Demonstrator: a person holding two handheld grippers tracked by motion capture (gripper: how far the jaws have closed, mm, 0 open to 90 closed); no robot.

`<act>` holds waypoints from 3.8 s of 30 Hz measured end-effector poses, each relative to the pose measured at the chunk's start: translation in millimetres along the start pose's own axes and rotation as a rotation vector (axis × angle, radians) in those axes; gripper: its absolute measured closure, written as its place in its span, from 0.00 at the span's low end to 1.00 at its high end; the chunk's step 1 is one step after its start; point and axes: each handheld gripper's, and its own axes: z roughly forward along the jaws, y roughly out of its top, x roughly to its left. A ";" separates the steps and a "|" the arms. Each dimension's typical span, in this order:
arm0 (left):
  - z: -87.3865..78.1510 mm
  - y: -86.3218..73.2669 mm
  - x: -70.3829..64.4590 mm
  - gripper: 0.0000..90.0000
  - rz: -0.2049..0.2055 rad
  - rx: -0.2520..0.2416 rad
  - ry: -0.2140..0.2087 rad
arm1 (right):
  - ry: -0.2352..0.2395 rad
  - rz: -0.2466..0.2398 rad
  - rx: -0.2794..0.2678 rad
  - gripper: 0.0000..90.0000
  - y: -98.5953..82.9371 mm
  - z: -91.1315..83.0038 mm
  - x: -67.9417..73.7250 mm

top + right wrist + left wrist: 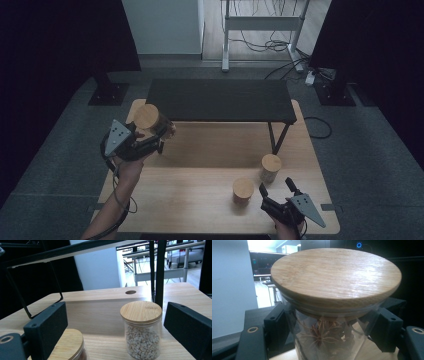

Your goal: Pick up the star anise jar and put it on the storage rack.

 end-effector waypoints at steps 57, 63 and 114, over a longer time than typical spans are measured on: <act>100.3 15.8 28.8 0.29 -0.030 0.017 0.072 | -0.002 0.065 0.020 0.06 0.1 4.3 -16.1; 106.6 17.8 27.1 0.29 -0.029 0.033 0.080 | 0.005 0.062 0.019 0.06 0.4 4.3 -15.6; 144.8 25.0 11.0 0.29 -0.013 0.123 0.150 | 0.010 0.063 0.010 0.06 0.7 3.3 -14.9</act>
